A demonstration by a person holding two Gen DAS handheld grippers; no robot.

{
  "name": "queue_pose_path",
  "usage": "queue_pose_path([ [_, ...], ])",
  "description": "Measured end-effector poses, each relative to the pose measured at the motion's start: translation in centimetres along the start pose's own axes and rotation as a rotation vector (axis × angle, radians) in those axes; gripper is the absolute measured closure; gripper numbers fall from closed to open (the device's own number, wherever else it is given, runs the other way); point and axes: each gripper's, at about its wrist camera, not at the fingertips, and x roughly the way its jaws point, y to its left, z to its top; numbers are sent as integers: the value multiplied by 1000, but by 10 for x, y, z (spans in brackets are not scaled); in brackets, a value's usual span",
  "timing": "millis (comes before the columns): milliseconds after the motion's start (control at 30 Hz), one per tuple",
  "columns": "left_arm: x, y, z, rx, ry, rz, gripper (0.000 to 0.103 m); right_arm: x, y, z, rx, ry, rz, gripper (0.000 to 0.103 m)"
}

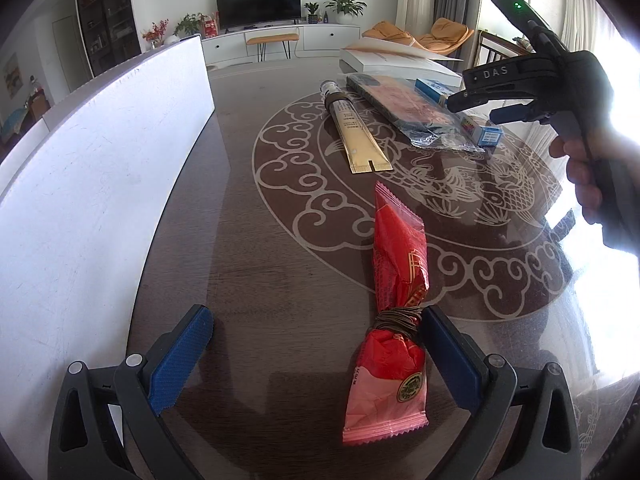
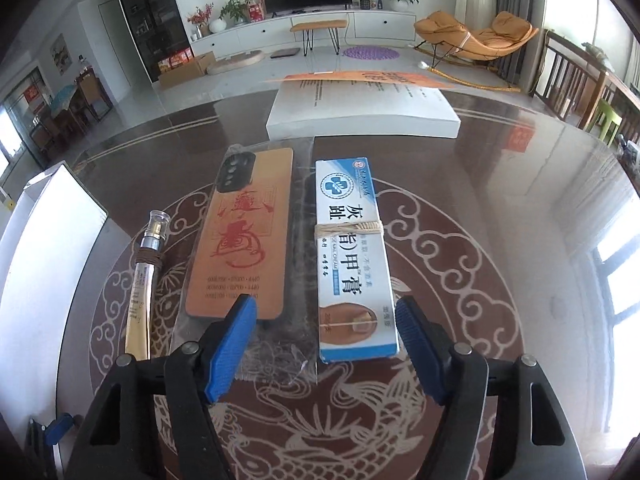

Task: Organize objects
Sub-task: 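Lift the red packet with the left tool and hold it above the table, then grasp the blue-and-white ointment box with the right tool while the left tool holds the packet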

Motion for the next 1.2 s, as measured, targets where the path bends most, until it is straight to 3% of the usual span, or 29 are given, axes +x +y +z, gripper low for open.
queue_pose_path([
  [67,0,0,0,0,0,0,0,2,4,2,-20,-17,-19,47],
  [133,0,0,0,0,0,0,0,-2,1,-4,-18,-18,-13,84],
  [200,0,0,0,0,0,0,0,-9,-10,-13,5,-11,15,90],
  [367,1,0,0,0,0,0,0,-28,-28,-45,8,-19,2,90],
  [400,1,0,0,0,0,0,0,-31,-30,-50,13,-25,3,89],
  [467,1,0,0,0,0,0,0,-38,-36,-57,35,-40,-5,74],
  [533,1,0,0,0,0,0,0,-48,-42,-59,63,-73,1,32],
  [567,1,0,0,0,0,0,0,-53,-44,-57,69,-105,-2,28],
  [633,1,0,0,0,0,0,0,-61,-47,-53,61,-145,-22,27],
  [867,1,0,0,0,0,0,0,-53,-59,-22,117,-121,29,27],
  [1033,1,0,0,0,0,0,0,-30,-37,0,101,-33,57,27],
  [1200,1,0,0,0,0,0,0,11,-7,14,66,82,-23,23],
])
